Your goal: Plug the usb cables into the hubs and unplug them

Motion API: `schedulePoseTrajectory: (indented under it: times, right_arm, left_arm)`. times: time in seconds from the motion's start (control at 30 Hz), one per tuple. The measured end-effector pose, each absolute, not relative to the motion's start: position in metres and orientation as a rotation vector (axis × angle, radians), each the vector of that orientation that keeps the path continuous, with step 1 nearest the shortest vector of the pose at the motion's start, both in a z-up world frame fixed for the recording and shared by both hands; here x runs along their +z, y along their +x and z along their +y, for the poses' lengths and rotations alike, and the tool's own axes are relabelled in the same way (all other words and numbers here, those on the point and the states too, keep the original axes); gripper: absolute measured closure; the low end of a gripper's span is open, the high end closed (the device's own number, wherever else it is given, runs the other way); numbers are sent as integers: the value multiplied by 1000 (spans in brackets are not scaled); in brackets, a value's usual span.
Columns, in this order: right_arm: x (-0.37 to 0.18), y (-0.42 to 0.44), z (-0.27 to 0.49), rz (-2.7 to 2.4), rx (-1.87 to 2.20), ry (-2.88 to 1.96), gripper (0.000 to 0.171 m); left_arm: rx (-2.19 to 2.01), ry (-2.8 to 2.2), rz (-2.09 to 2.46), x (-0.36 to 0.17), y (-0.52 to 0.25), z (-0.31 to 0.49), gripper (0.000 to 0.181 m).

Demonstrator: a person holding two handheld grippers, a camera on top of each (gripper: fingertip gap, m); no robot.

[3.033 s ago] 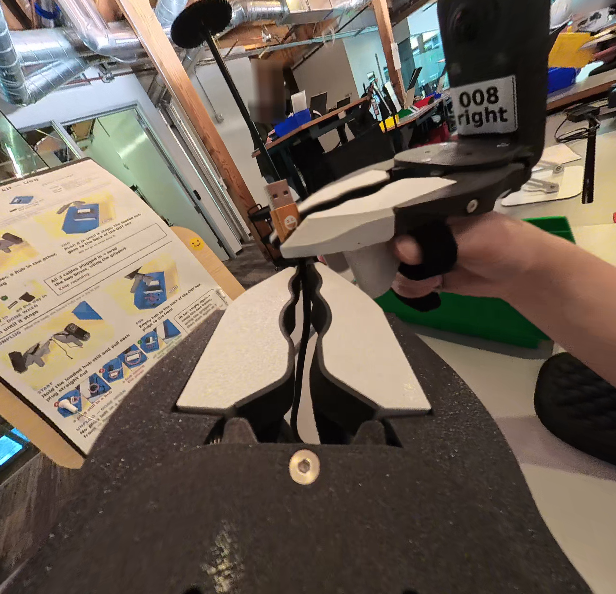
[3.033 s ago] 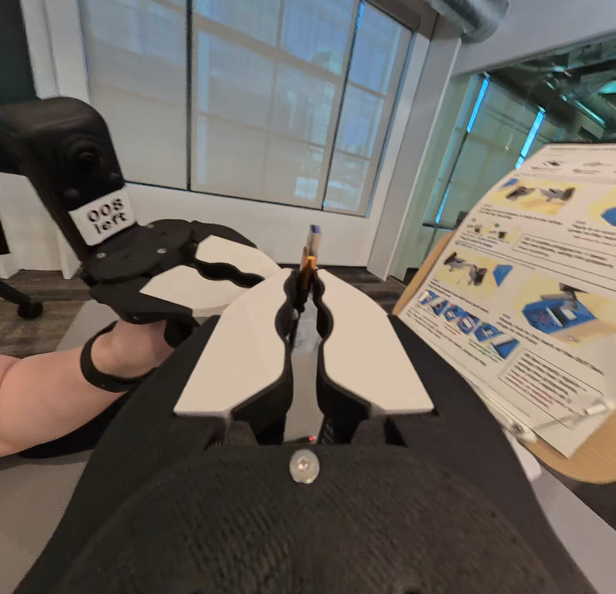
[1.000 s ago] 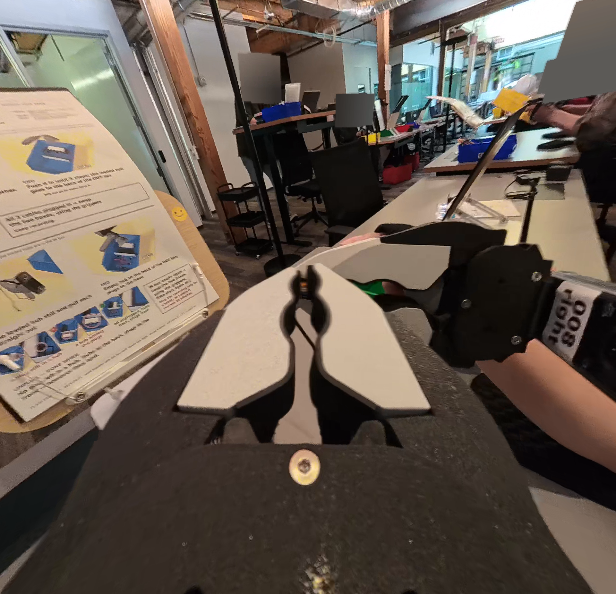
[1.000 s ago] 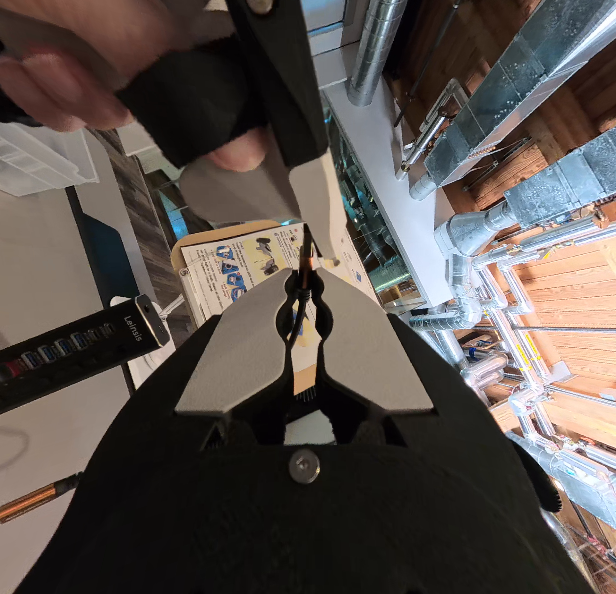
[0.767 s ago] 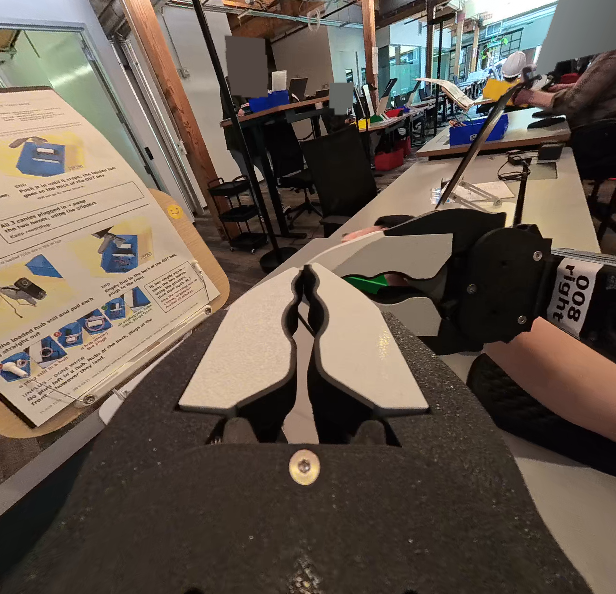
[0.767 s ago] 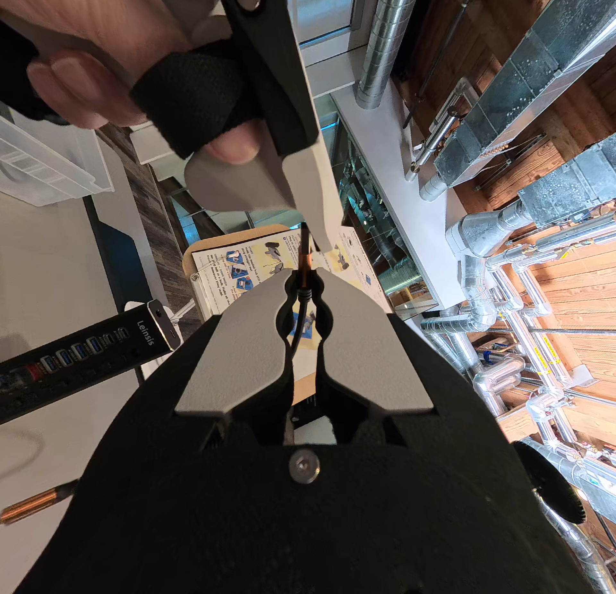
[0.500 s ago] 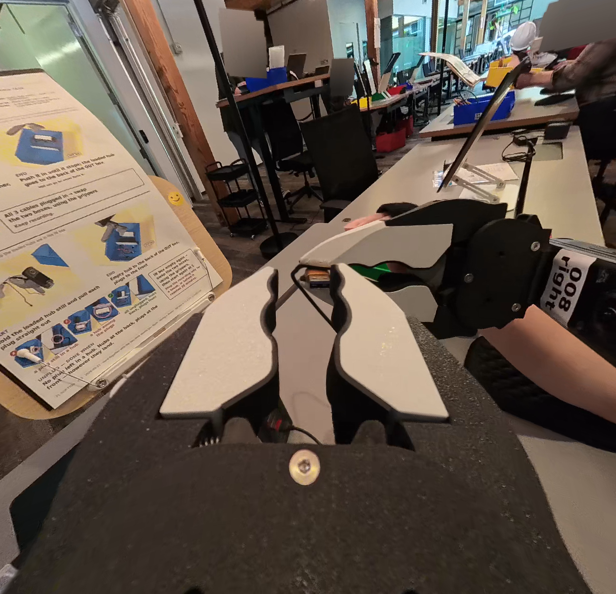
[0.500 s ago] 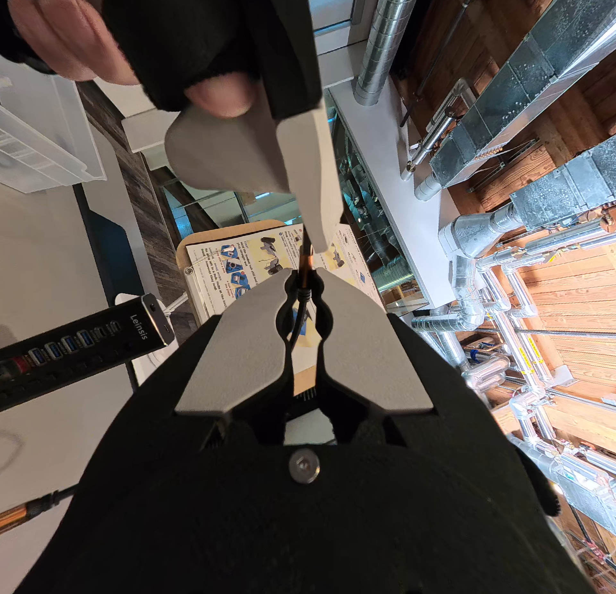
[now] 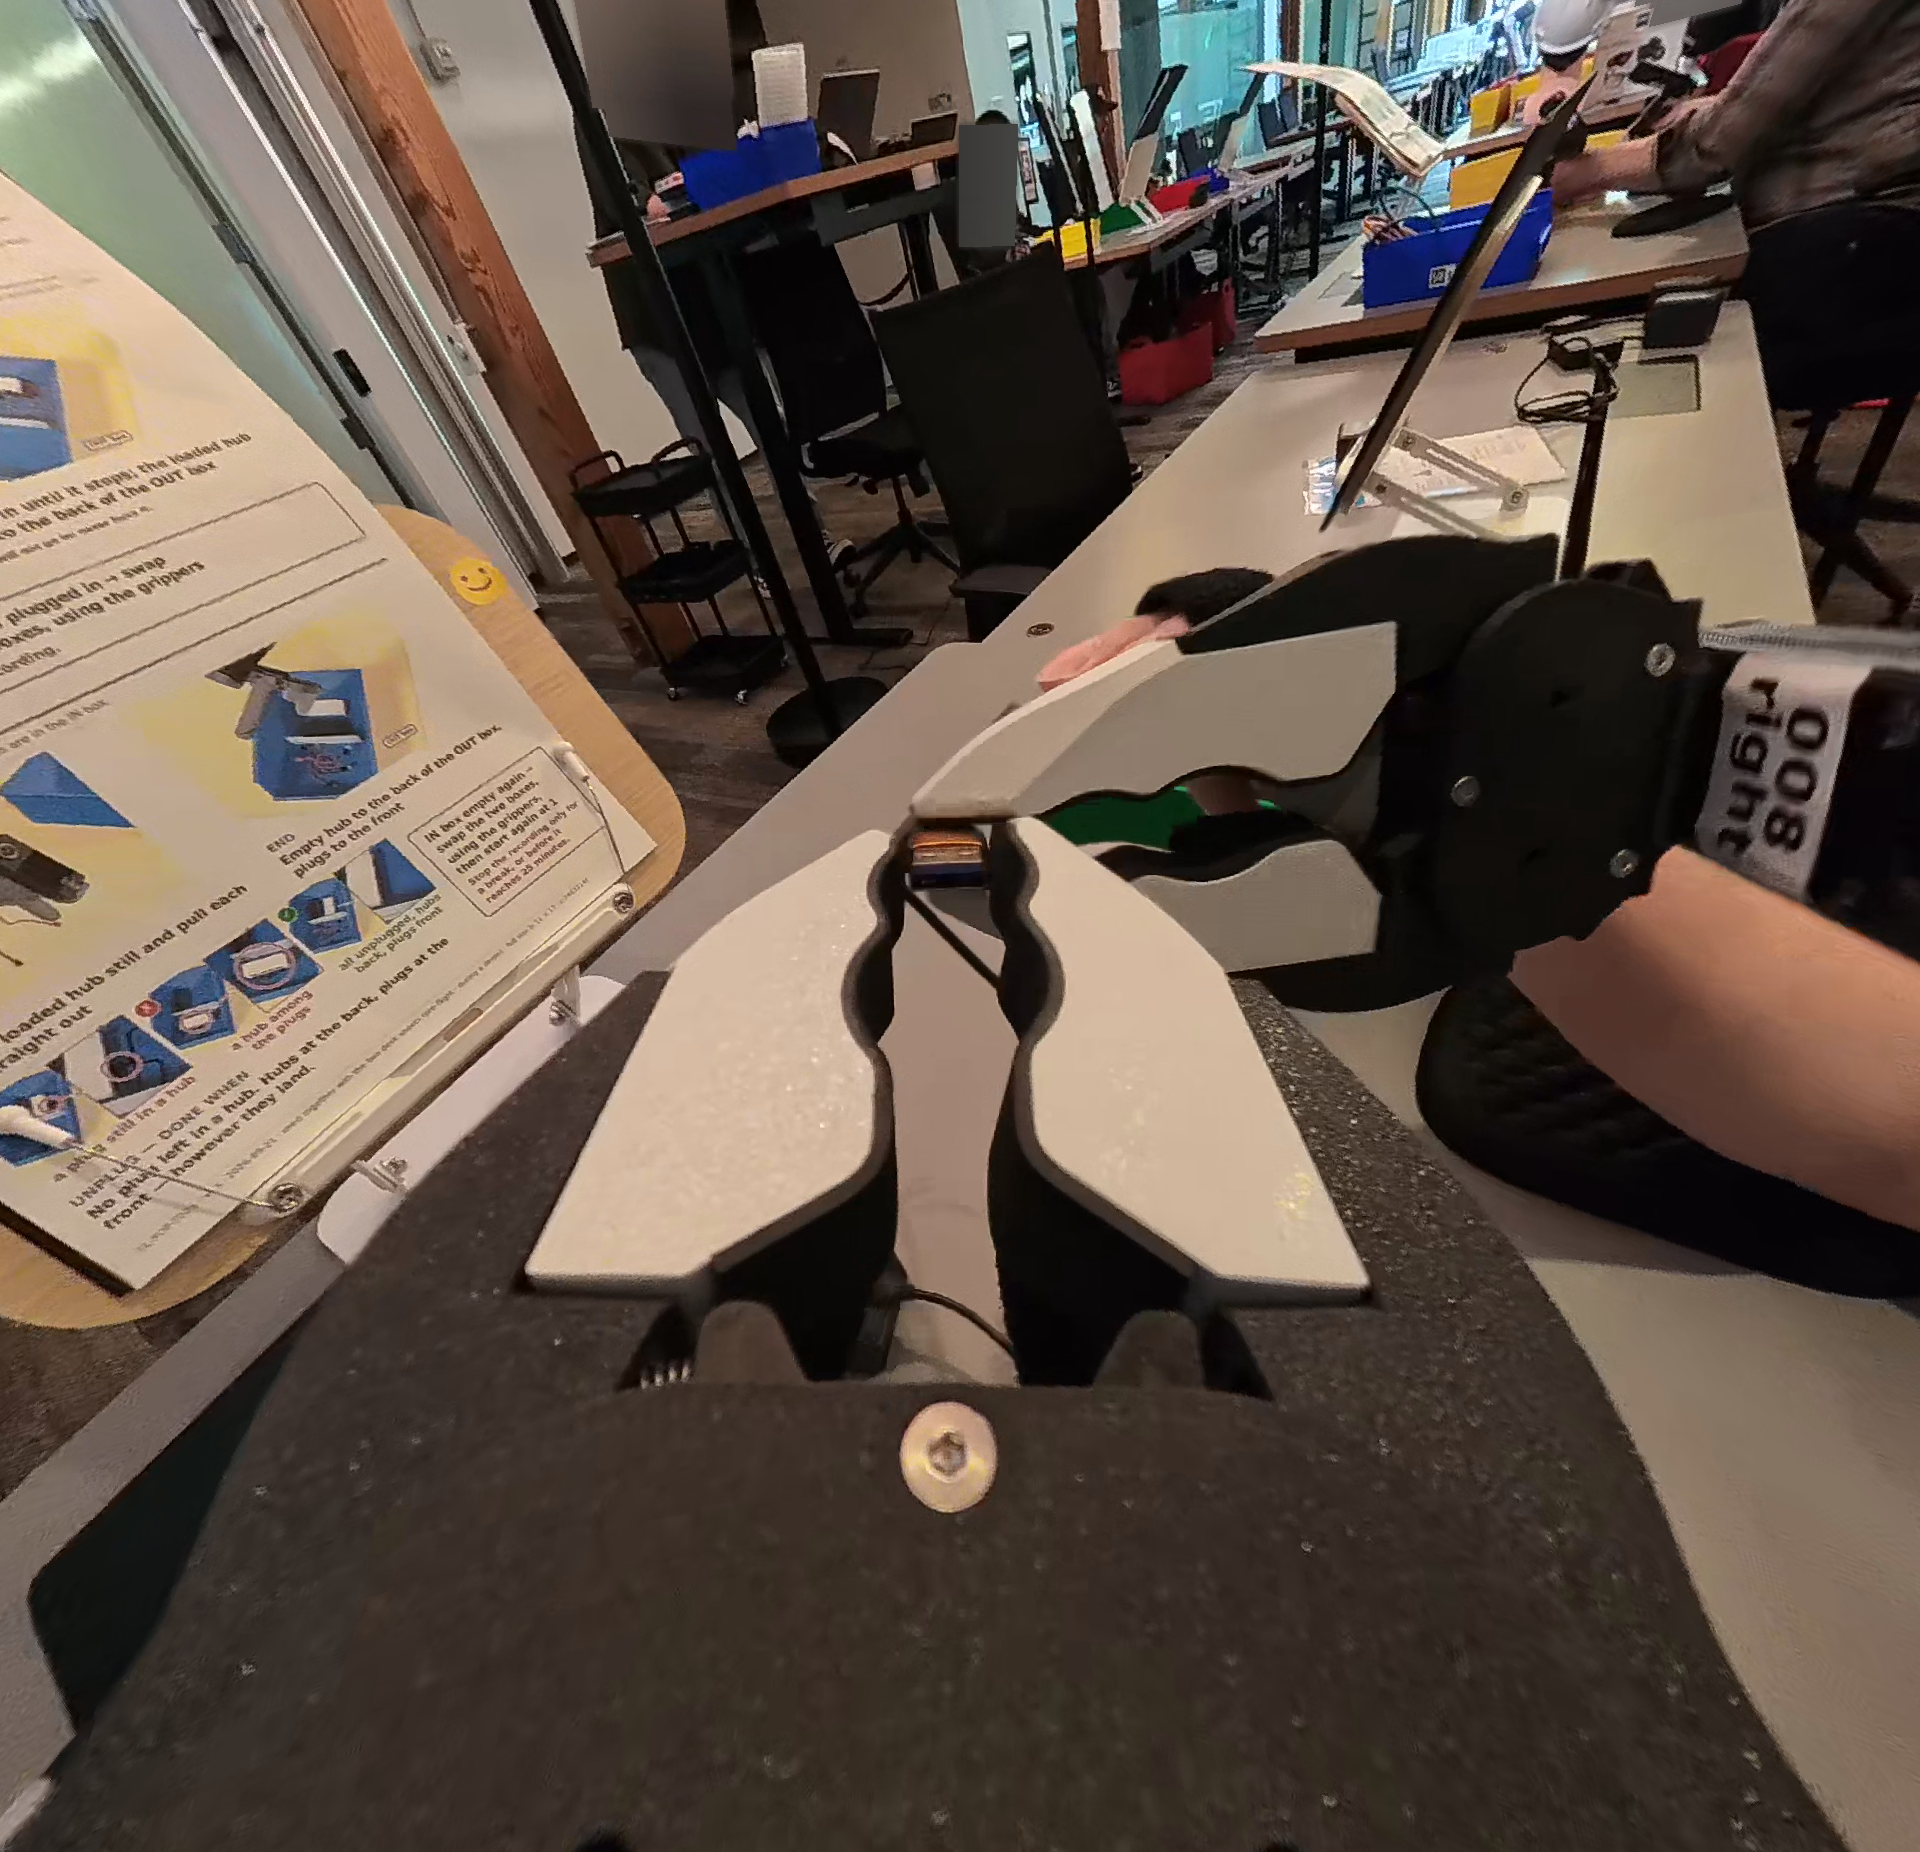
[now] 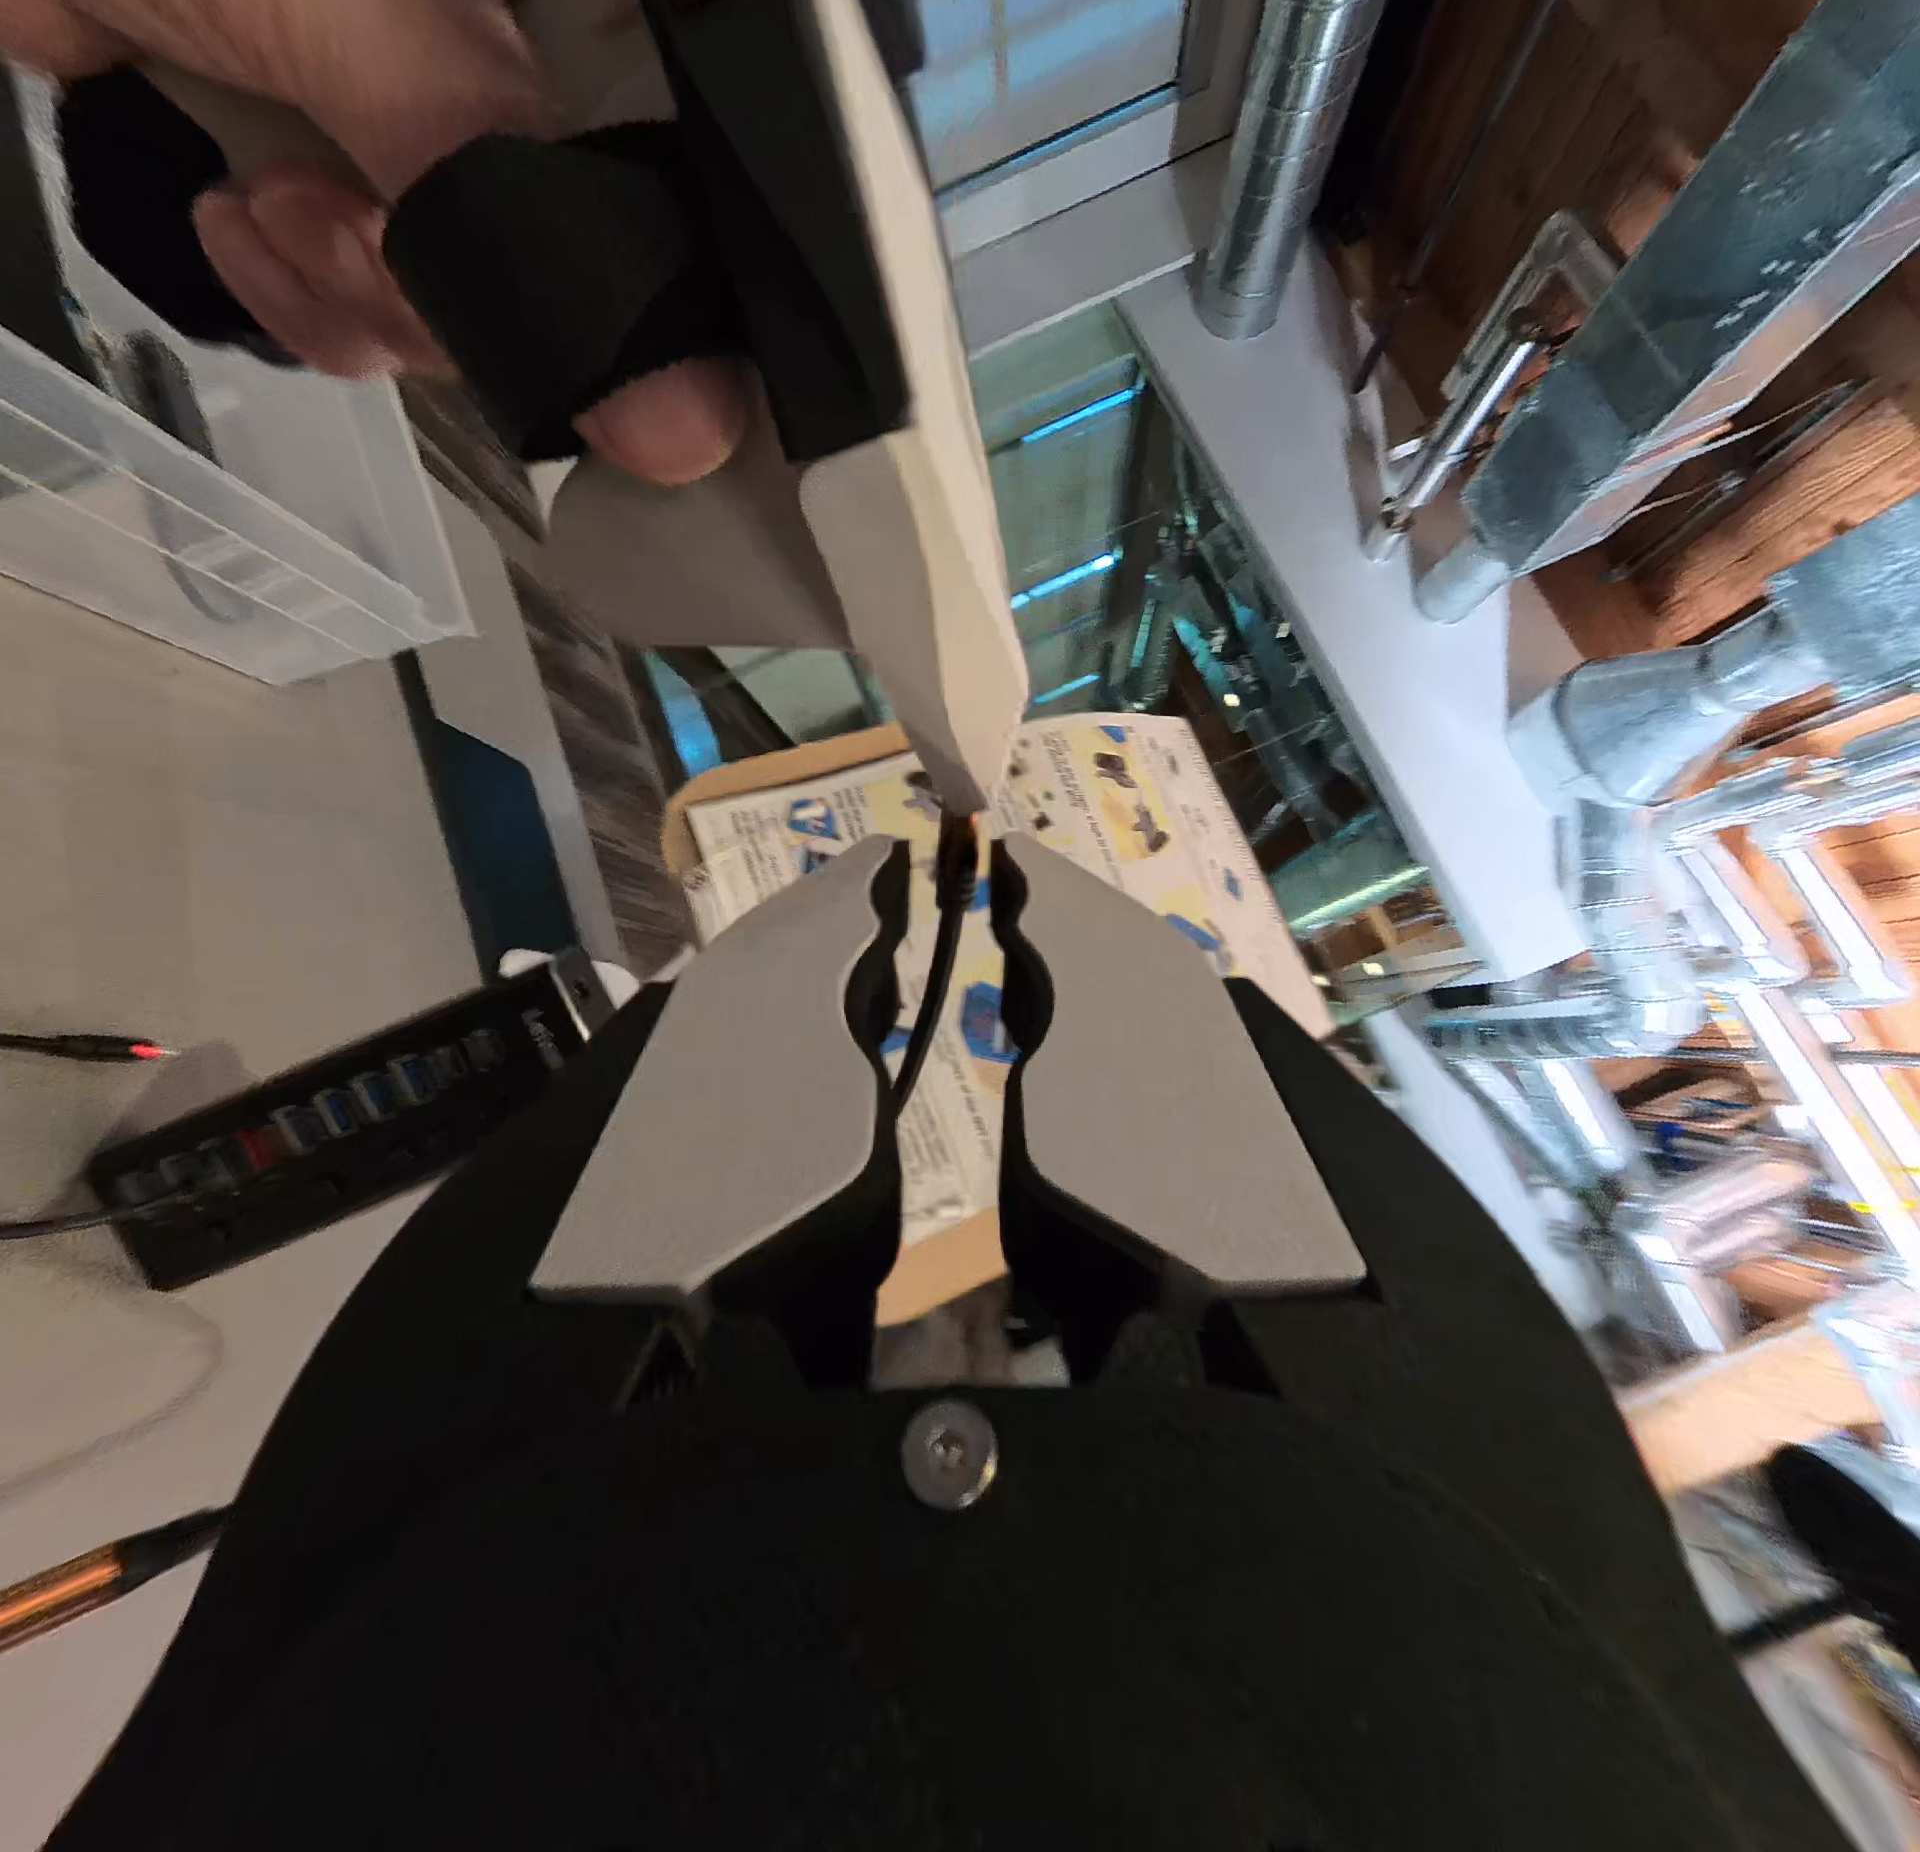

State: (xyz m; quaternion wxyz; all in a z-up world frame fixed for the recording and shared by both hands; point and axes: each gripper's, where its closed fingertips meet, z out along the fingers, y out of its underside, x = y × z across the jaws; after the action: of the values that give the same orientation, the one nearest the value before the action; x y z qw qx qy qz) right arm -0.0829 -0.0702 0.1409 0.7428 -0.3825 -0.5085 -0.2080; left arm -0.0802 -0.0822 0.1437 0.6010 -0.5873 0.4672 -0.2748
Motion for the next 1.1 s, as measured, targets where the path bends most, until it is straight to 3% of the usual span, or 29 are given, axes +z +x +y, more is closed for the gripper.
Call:
schedulePoseTrajectory:
  times: [0.07,0.13,0.3,0.47,0.6,0.7,0.9,1.1]
  right_arm:
    - [139,-84,-79,-1166,-288,-935,138]
    - [137,-80,-100,-1249,-109,-985,133]
    - [190,-37,-173,-1168,549,-736,136]
    - [228,36,-142,-722,1221,-592,148]
    - [170,-9,-64,-677,1124,-874,150]
    - [117,-76,-77,-1022,1030,-933,145]
    - [161,-92,-122,-951,1215,-783,142]
    - [160,-98,-118,-958,1120,-850,150]
  left_arm:
    - [-650,-1343,1082,149,-87,-83,166]
    - [-704,-1312,1107,154,-91,-91,166]
    - [-902,-1210,1213,163,-89,-125,166]
    - [-1218,-1099,1302,172,-76,-165,166]
    - [-1383,-1050,1297,177,-73,-173,166]
    - [-1358,-1068,1253,178,-76,-161,166]
    - [-1219,-1130,1167,177,-100,-128,166]
    - [-1117,-1173,1199,166,-93,-123,166]
